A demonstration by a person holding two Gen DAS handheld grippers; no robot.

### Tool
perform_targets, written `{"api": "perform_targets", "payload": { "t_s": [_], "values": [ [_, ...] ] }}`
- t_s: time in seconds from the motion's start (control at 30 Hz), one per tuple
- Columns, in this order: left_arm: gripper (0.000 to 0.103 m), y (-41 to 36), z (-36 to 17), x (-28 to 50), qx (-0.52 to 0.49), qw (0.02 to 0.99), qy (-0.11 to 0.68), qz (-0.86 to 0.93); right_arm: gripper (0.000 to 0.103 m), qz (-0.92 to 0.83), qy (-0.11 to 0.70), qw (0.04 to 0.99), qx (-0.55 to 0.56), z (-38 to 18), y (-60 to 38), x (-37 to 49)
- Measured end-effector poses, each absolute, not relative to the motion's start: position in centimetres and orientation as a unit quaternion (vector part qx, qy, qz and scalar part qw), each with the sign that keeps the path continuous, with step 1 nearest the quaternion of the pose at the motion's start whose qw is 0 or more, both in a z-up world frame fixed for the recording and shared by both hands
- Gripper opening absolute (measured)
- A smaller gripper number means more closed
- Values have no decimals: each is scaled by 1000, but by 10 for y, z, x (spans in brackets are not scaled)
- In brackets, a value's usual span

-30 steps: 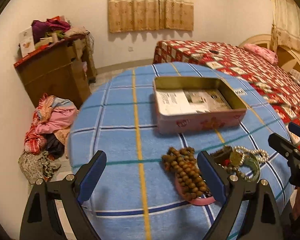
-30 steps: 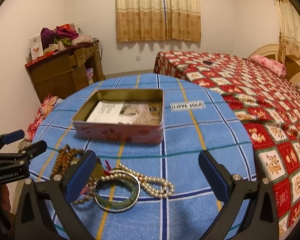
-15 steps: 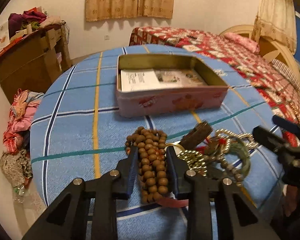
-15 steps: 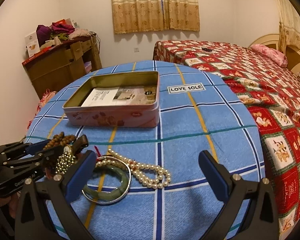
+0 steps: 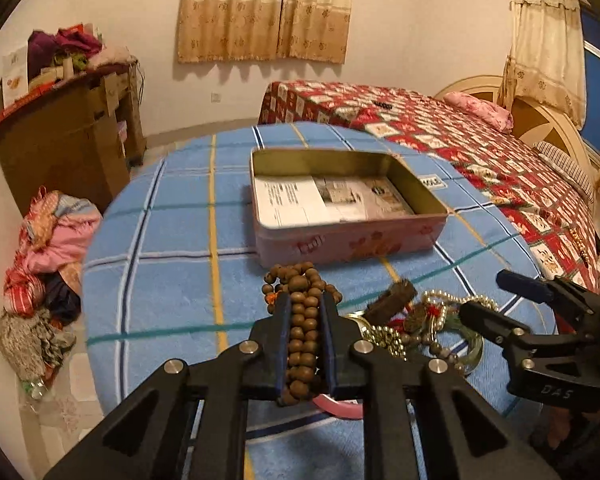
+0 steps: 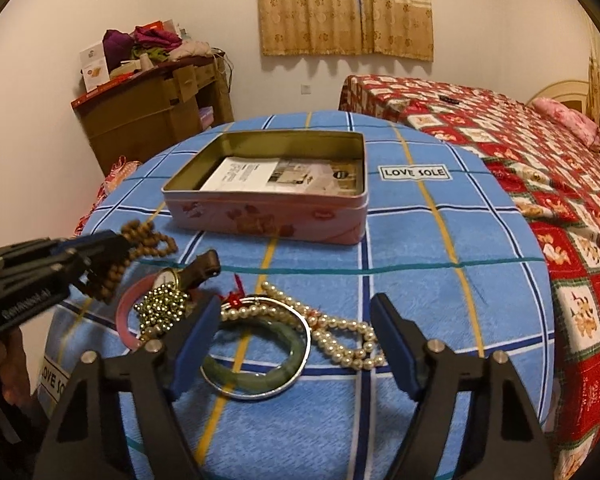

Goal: Organize jewelry
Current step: 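Grasp the brown wooden bead bracelet with the left gripper, then grasp and lift the silver bangle with the right gripper while the left holds the beads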

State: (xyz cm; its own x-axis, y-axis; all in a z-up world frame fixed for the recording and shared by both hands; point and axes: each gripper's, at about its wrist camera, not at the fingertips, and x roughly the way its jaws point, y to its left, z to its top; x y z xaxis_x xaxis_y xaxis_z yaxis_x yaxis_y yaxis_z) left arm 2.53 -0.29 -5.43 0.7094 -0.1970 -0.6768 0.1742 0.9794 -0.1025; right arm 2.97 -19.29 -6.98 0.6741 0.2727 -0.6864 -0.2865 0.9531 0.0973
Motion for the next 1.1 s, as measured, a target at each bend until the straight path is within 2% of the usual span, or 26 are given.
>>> {"api": "perform_targets", "payload": {
  "t_s": [0.07, 0.13, 0.23, 0.6, 0.67, 0.73, 0.8, 1.1],
  "values": [
    [14, -1, -52, 25, -19, 926, 364, -99, 75, 160, 373, 914, -12, -69, -190, 32],
    [14, -1, -52, 26, -12, 927, 362, -96, 67, 167, 378, 911, -9, -70, -189, 35],
    [14, 4, -51, 29, -14, 928, 360, -90, 62, 160, 388, 908, -6, -74, -195, 39],
    [14, 8, -60, 34, -18, 924, 371, -88, 56, 139, 403, 904, 8, -78, -215, 39],
    [14, 6, -61, 34, -16, 924, 372, -91, 50, 153, 402, 903, -5, -78, -205, 37],
    [14, 4, -61, 33, -15, 922, 375, -94, 40, 165, 406, 898, -20, -81, -196, 35],
    [14, 3, -62, 34, -13, 921, 378, -97, 37, 170, 409, 896, -20, -83, -196, 35],
    [14, 2, -64, 32, -9, 922, 375, -94, 36, 178, 403, 897, -33, -79, -188, 34]
  ]
}}
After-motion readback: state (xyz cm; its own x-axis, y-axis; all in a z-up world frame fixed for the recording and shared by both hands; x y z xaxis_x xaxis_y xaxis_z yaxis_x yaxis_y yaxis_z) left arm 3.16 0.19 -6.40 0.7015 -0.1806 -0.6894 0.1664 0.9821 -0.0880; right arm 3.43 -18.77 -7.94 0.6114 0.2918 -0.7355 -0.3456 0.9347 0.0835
